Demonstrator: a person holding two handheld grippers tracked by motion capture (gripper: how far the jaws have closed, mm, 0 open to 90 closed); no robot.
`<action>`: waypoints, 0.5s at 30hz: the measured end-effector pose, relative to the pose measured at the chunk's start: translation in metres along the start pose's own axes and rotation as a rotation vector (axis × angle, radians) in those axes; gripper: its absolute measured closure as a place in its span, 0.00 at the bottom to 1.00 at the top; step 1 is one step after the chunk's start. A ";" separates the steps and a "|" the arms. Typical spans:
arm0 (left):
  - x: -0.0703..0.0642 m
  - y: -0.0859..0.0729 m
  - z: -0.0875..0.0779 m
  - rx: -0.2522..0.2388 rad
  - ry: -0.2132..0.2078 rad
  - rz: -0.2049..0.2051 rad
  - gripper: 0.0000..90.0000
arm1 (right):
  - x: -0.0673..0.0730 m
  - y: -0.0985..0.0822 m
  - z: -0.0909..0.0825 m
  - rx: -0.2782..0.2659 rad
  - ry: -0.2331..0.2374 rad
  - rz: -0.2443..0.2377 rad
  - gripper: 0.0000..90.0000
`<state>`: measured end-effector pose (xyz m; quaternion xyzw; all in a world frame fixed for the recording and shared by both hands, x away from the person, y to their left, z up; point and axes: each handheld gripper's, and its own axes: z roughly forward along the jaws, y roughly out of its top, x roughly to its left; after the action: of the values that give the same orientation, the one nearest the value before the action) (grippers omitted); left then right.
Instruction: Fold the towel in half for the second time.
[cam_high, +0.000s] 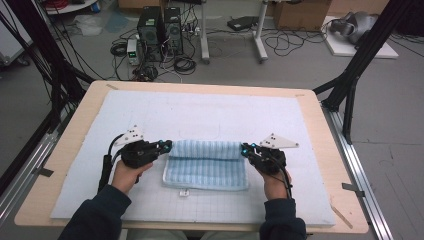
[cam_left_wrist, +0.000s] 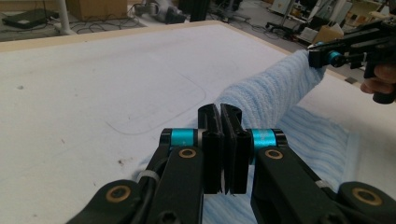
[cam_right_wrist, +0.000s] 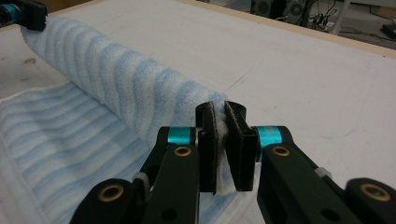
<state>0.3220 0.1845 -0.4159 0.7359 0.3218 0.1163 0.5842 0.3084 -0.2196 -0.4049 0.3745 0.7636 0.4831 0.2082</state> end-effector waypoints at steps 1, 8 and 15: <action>-0.002 -0.003 -0.001 0.004 -0.001 0.001 0.96 | 0.002 -0.003 -0.003 -0.002 0.002 0.001 0.93; -0.015 -0.021 -0.010 0.025 -0.009 0.034 0.96 | 0.014 -0.023 -0.013 0.017 0.026 0.002 0.93; -0.019 -0.029 -0.013 0.048 -0.028 0.041 0.96 | 0.023 -0.037 -0.015 0.052 0.031 0.004 0.93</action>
<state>0.2901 0.1863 -0.4355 0.7577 0.3015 0.1102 0.5682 0.2701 -0.2197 -0.4307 0.3739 0.7782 0.4692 0.1858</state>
